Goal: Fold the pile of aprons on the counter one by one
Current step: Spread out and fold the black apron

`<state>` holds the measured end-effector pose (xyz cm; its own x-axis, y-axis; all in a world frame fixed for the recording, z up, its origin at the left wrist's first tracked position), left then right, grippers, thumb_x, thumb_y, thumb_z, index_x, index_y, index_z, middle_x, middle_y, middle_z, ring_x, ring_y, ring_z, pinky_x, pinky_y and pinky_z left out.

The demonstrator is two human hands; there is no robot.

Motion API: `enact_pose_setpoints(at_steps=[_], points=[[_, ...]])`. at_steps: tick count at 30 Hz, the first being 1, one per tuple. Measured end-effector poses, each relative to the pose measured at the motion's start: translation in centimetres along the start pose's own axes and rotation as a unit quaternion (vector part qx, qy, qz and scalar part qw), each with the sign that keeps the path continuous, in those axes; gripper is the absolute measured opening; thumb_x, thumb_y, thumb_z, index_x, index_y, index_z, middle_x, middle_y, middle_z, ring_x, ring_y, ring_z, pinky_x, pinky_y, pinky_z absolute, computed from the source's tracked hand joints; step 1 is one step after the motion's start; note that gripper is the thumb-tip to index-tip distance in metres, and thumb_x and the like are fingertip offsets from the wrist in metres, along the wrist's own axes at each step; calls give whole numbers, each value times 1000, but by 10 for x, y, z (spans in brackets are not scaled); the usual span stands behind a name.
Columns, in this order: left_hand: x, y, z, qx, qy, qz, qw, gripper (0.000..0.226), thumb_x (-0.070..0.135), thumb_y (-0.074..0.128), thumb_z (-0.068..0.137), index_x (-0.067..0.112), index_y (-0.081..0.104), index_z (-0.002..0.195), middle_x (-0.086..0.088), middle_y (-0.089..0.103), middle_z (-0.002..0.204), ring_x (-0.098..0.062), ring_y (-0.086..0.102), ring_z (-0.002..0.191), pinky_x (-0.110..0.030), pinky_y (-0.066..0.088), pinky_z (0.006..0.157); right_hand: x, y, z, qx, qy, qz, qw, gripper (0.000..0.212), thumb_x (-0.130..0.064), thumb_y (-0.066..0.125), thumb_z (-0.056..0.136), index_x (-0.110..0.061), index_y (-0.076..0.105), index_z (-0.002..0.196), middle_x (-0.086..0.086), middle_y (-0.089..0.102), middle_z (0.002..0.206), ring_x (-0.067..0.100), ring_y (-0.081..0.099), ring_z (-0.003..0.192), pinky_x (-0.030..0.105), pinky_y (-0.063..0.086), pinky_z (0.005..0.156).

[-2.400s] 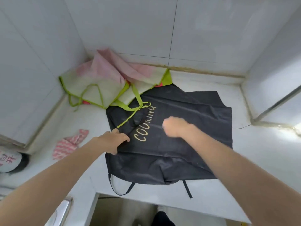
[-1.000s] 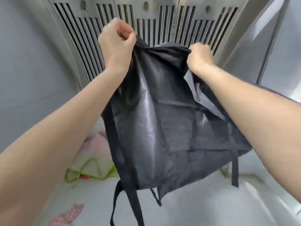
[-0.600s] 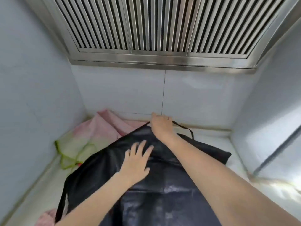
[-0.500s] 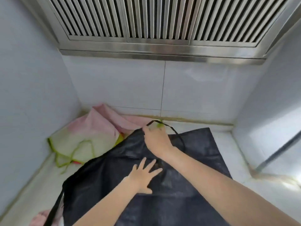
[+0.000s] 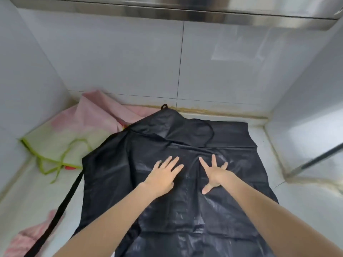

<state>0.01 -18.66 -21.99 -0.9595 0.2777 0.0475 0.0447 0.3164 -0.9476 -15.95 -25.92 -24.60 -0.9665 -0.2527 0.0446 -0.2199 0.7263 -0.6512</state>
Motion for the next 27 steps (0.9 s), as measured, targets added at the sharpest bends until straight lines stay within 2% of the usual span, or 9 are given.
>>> enact_pose_setpoints(at_steps=[5,9,13,15,18,21,23,25,27], points=[[2,20,-71,-3,84,-54,995,61,17,42,91,23,22,148,5,7,158,-14,5,145,-30,13,115,-6,-4,-19,59,-21,-19,998,109,-43,72,78,-27,-7,150,10,-26,154,47,-8,141,59,25,108],[-14,39,-118,10,95,-66,993,56,14,48,79,20,43,135,-1,39,138,-23,42,121,-34,42,99,-52,11,-69,190,-138,2,972,47,-28,54,93,-10,39,133,14,25,142,34,32,127,43,42,97],[-9,58,-151,-33,99,-45,994,58,16,46,83,22,36,140,2,33,138,-17,37,122,-28,35,102,-91,60,-117,52,-243,54,967,26,-27,55,92,-7,57,108,8,57,103,23,55,88,33,46,77],[-5,65,-167,-53,109,39,992,63,12,45,87,25,26,146,2,26,146,-17,32,128,-28,33,103,-97,88,-134,-22,-232,1,972,46,-41,63,86,-11,52,120,7,49,114,26,55,98,36,48,81],[-13,82,-194,-94,92,131,983,74,5,45,90,30,10,150,4,9,157,-21,19,139,-31,29,106,-96,119,-153,-35,-190,-101,976,88,-55,69,75,-17,27,142,6,23,139,34,31,127,50,43,93],[-18,74,-202,-38,35,162,985,62,28,70,72,28,53,132,-7,55,133,-29,59,108,-43,50,82,-94,138,-165,-31,-185,-107,977,111,-59,71,71,-22,3,151,6,-5,155,41,1,141,59,35,101],[-12,74,-203,-1,46,171,984,44,47,57,69,26,71,105,-9,70,102,-30,68,83,-48,54,68,-93,151,-171,-42,-182,-95,978,121,-58,73,69,-28,-12,150,8,-22,155,44,-13,141,62,28,106],[-2,73,-204,0,55,153,987,43,48,44,74,27,74,96,-10,70,102,-32,68,90,-54,53,73,-91,164,-173,-43,-181,-104,977,125,-57,74,70,-29,-21,147,10,-34,151,47,-22,137,64,18,108],[8,67,-209,59,108,167,978,24,40,64,72,28,75,90,-9,68,111,-31,65,102,-53,50,85,-84,171,-173,-18,-184,-114,976,125,-55,73,71,-28,-23,146,11,-38,148,50,-25,134,65,7,109]])
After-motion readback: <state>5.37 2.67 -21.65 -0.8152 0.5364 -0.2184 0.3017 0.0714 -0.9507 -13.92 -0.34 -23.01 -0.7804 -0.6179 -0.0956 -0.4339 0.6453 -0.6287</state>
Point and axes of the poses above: each hand's wrist, its own z-axis towards the middle knuckle, its own y-axis out of the palm, x = y × z, the point moved 6 cm from there along z, towards the middle knuckle
